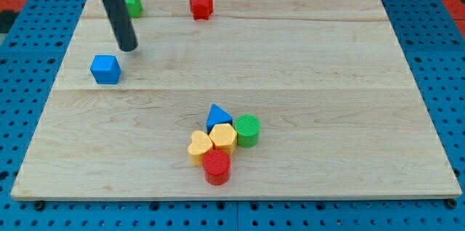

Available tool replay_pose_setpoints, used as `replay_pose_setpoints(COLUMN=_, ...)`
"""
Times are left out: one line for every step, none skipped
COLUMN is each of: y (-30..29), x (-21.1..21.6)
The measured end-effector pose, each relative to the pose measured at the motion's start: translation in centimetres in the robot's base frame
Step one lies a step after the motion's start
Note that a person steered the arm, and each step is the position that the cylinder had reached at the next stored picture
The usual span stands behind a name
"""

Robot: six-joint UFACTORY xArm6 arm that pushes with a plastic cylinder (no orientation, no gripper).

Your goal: Move the blue cube to the top of the yellow heart

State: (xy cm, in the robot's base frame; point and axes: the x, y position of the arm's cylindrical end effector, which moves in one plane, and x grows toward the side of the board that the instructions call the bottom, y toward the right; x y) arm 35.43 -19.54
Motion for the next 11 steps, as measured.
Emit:
replay_pose_setpoints(y=-0.3, x=4.2)
replay_pose_setpoints(y=1.4, x=6.7)
replay_pose_setpoints(y=-4.6, x=3.4)
replay_pose_setpoints(y=-7.8, x=1.8)
replay_pose_setpoints(y=-4.4, x=6.1)
replay_pose_setpoints(y=-3.8, x=8.0)
replay_pose_setpoints(y=-2.1, x=8.9)
replay_pose_setpoints(y=0.2, x=11.6)
replay_pose_setpoints(y=-0.6, x=13.1)
replay_pose_setpoints(y=-2.9, x=15.7)
replay_pose_setpoints(y=-4.2, x=16.6)
